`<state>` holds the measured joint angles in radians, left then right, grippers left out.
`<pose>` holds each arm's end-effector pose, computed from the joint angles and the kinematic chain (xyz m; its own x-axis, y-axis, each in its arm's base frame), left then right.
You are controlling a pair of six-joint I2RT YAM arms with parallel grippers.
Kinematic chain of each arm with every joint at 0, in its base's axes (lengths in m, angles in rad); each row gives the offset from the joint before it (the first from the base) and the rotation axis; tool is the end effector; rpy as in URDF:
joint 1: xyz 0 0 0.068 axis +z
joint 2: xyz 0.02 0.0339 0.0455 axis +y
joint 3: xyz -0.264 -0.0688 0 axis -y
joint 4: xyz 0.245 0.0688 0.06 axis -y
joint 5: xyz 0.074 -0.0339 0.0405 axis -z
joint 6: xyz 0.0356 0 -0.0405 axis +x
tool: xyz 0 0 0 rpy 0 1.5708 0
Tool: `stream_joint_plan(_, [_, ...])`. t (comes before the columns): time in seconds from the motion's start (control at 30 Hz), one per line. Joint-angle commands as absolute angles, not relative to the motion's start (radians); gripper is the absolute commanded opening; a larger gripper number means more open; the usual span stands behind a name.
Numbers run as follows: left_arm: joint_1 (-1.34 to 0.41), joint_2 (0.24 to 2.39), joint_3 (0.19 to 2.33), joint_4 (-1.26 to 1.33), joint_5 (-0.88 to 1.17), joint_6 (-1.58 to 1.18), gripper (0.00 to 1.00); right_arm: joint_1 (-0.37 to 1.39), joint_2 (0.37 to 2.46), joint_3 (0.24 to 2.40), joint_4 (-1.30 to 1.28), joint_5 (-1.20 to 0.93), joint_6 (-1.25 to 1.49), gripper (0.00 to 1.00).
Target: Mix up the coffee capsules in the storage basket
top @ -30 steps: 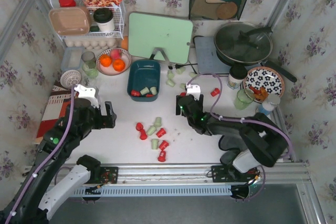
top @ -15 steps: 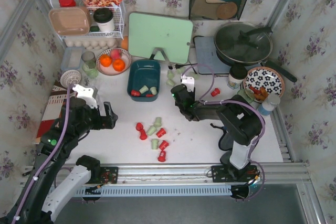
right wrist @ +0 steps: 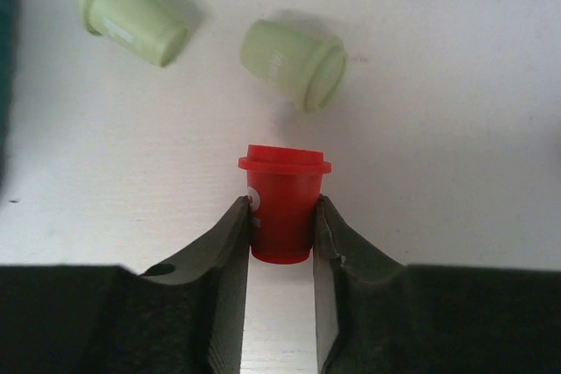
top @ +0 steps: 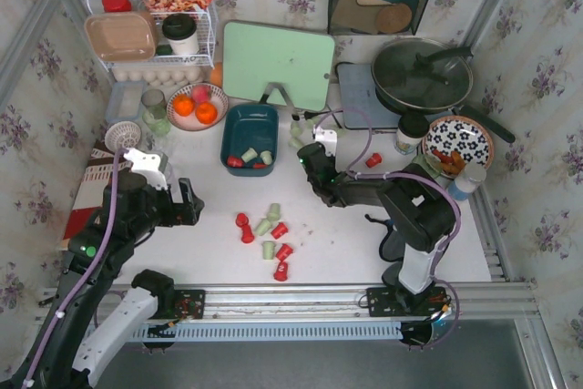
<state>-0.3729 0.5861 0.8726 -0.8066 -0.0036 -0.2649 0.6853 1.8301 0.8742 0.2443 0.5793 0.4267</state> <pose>0.1055 -0.0411 0.3318 -0.5413 -0.0694 -0.8380 0.2276 0.9473 -0.2255 0.2885 0.2106 0.1354 -0.5466 0.0005 -0.8374 0.0193 0.9997 -0.0120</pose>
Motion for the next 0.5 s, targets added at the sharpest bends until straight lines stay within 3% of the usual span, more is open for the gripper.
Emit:
stream_joint_plan(0.0, [-0.371, 0.581, 0.871, -0.796, 0.005, -0.261, 0.99, 0.710, 1.788, 0.910, 0.252, 0.565, 0.353, 0.19])
stream_joint_plan(0.2, [-0.371, 0.583, 0.870, -0.796, 0.006, -0.261, 0.99, 0.812, 1.769, 1.014, 0.261, 0.586, 0.241, 0.20])
stream_joint_plan(0.47, [-0.371, 0.582, 0.868, -0.797, 0.000, -0.261, 0.99, 0.852, 1.868, 1.181, 0.308, 0.411, 0.233, 0.22])
